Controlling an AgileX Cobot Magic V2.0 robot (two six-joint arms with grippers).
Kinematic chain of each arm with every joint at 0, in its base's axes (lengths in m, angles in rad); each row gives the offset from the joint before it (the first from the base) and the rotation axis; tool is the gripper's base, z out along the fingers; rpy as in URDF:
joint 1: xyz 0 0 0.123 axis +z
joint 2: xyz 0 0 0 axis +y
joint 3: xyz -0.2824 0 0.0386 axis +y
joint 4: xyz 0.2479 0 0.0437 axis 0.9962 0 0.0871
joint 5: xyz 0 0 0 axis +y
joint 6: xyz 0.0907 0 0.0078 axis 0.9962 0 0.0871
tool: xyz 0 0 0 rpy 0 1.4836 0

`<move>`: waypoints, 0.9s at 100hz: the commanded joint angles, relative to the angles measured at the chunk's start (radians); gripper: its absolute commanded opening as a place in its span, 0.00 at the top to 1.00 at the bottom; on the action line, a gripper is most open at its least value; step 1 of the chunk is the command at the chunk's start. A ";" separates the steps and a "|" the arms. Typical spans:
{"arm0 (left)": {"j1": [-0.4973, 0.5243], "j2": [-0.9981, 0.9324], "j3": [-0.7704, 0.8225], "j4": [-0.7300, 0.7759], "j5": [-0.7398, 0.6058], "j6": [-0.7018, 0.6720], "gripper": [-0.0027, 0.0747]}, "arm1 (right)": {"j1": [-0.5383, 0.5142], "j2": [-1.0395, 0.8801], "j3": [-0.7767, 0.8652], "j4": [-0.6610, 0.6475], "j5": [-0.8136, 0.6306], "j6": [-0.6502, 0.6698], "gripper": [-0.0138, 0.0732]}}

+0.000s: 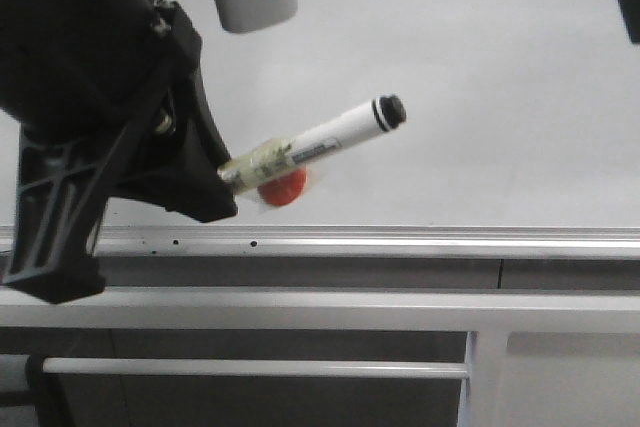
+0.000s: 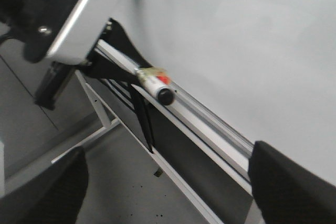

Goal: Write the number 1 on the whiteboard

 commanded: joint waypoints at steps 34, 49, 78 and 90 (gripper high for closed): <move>-0.013 -0.036 -0.038 0.017 -0.109 -0.024 0.99 | 0.092 0.242 -0.094 -0.029 -0.184 -0.036 0.19; -0.049 -0.056 -0.038 0.017 -0.074 -0.024 0.99 | 0.092 0.294 -0.094 -0.031 -0.226 -0.036 0.19; -0.065 -0.111 -0.038 -0.004 -0.053 -0.024 0.99 | 0.145 0.332 -0.135 -0.061 -0.247 -0.036 0.19; -0.065 -0.111 -0.038 -0.029 -0.053 -0.024 0.99 | 0.158 0.349 -0.155 -0.084 -0.253 -0.036 0.19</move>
